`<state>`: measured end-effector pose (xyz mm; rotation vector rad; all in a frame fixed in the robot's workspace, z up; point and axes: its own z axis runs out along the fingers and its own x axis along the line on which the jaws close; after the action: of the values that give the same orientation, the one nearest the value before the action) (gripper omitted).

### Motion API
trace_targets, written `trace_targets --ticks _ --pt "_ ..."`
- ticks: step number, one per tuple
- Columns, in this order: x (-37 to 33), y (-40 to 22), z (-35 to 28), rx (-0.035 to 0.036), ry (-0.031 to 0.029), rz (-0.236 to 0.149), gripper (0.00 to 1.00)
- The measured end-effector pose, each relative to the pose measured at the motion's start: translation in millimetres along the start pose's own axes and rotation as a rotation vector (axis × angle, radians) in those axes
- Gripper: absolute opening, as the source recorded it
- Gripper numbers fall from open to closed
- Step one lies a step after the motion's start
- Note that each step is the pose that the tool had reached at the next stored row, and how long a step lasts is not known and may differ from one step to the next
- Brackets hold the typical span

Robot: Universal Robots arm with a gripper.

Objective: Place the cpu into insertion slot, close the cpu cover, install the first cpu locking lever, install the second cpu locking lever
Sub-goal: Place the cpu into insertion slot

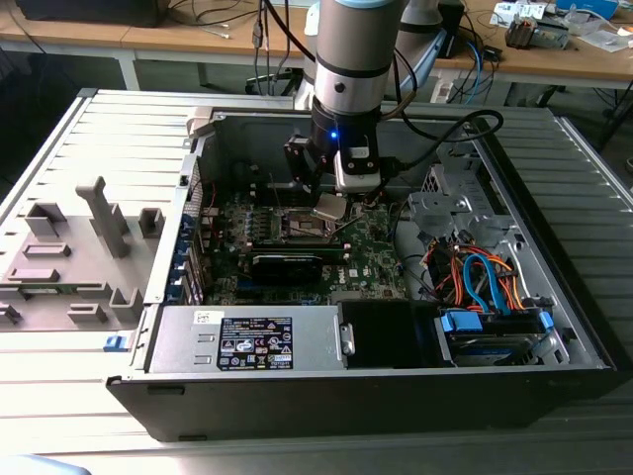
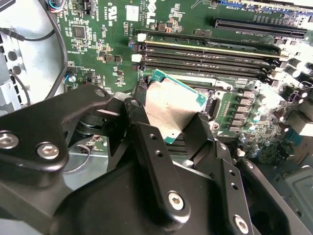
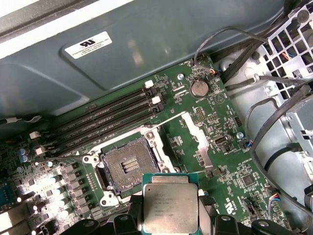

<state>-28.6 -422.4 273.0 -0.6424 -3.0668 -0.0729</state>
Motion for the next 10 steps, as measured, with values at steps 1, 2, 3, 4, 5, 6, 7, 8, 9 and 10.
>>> trace_targets --ticks 1,2,3,4,5,6,7,8,9,10 --pt "0.0 0.0 0.0 0.0000 -0.0001 0.001 0.55" --pt "0.0 0.0 0.0 -0.0001 -0.0001 0.002 0.55" --pt "0.0 0.0 0.0 0.0000 -0.0001 0.002 0.55" --pt "0.0 0.0 0.0 -0.0001 -0.0001 0.003 0.55" --pt "0.0 0.0 0.0 -0.0001 -0.0001 0.003 0.55" --pt "0.0 0.0 0.0 -0.0001 -0.0002 0.004 0.55" --pt "0.0 0.0 0.0 -0.0001 -0.0002 0.004 0.55" --pt "0.0 0.0 0.0 -0.0001 -0.0002 0.005 0.55" --pt "0.0 0.0 0.0 -0.0001 -0.0003 0.006 0.55" --pt "0.0 0.0 0.0 -0.0001 -0.0003 0.006 0.55"
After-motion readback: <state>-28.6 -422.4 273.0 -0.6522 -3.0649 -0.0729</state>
